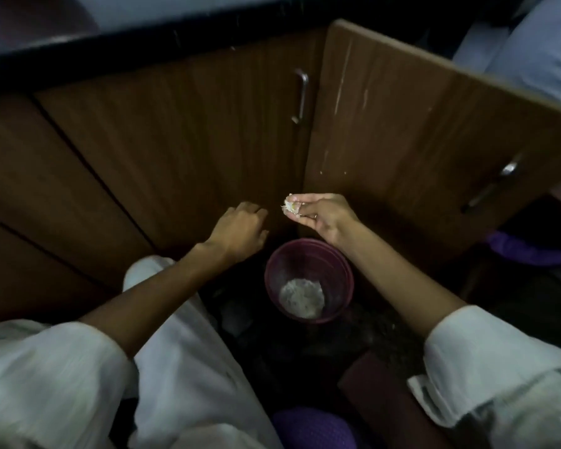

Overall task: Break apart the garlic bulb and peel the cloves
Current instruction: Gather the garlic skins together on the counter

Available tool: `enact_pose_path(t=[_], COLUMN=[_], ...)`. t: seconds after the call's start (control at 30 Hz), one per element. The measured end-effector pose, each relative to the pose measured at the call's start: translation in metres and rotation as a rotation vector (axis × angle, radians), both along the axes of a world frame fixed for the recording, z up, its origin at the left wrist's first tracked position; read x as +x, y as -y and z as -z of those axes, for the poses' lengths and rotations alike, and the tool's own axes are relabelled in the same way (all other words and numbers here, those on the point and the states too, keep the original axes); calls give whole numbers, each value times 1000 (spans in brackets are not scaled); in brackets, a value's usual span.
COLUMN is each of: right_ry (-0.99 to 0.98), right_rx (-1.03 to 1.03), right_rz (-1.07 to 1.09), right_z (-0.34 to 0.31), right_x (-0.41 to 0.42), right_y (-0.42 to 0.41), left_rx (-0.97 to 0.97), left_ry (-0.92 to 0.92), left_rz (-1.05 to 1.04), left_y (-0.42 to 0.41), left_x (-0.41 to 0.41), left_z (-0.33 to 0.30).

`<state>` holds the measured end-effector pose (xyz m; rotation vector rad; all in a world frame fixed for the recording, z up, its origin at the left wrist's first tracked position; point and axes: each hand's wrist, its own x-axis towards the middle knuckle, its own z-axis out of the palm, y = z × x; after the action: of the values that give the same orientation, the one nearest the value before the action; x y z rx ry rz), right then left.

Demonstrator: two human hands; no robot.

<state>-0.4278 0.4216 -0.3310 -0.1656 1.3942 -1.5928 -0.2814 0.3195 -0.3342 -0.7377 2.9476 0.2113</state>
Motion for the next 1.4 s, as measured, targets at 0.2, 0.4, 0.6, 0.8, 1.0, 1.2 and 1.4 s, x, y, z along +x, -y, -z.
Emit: enact_pose_path(t=[0.2, 0.4, 0.6, 0.8, 1.0, 1.2, 1.4], right_ry=[30, -26, -190, -636, -820, -850, -897], right_rx=[186, 334, 535, 700, 788, 733, 788], right_rz=[75, 226, 103, -238, -287, -599, -864], right_z=[90, 169, 232, 247, 251, 252, 230], right_x=[-22, -33, -45, -48, -47, -33, -11], right_y=[-20, -35, -31, -30, -31, -29, -26], left_rx=[153, 222, 206, 212, 221, 215, 169], left_ry=[133, 338, 460, 448, 459, 453, 434], left_rz=[56, 59, 91, 113, 133, 135, 115], left_y=[-14, -28, -29, -27, -27, -25, -18], left_x=[-40, -60, -74, -88, -92, -89, -82], left_z=[87, 157, 193, 211, 217, 217, 190])
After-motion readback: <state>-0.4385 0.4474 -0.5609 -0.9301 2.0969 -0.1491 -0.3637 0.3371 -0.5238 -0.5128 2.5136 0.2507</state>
